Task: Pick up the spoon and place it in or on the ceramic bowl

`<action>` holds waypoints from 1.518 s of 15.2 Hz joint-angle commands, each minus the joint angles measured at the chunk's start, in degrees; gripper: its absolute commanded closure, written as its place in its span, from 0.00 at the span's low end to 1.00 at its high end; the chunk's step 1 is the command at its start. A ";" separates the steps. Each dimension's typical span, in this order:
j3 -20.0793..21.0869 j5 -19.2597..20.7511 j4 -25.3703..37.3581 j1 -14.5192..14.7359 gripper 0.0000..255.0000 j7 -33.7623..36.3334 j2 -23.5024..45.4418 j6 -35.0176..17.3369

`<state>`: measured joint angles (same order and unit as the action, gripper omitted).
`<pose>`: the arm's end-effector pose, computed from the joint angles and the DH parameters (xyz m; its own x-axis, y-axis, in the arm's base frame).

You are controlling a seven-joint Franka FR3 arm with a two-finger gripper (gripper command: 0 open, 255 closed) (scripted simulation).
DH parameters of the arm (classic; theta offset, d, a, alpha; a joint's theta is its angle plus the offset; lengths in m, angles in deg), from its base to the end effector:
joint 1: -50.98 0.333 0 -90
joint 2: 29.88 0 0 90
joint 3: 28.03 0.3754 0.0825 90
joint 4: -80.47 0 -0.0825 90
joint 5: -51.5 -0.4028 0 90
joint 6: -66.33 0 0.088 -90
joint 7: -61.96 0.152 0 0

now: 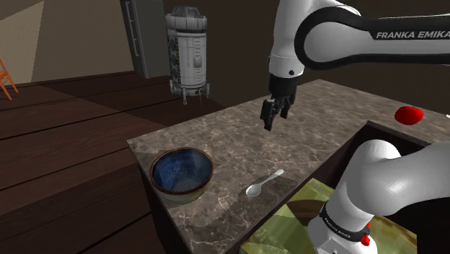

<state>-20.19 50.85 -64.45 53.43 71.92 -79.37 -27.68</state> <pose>0.2569 0.0562 0.5270 0.9989 -0.0450 -0.0127 -0.0435 -0.9944 0.0961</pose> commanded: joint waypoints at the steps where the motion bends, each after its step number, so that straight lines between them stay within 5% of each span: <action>1: 1.76 -1.78 -4.75 0.78 0.00 2.55 -2.15 -3.90; 8: 10.29 -9.24 -16.75 4.84 0.00 12.24 -4.88 -17.55; 14: 20.13 -16.13 -23.10 8.49 0.00 21.63 0.27 -32.73; 23: 22.48 -17.33 -26.08 7.65 0.00 21.76 6.59 -41.99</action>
<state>2.00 33.66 -90.31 61.12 93.56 -73.39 -68.79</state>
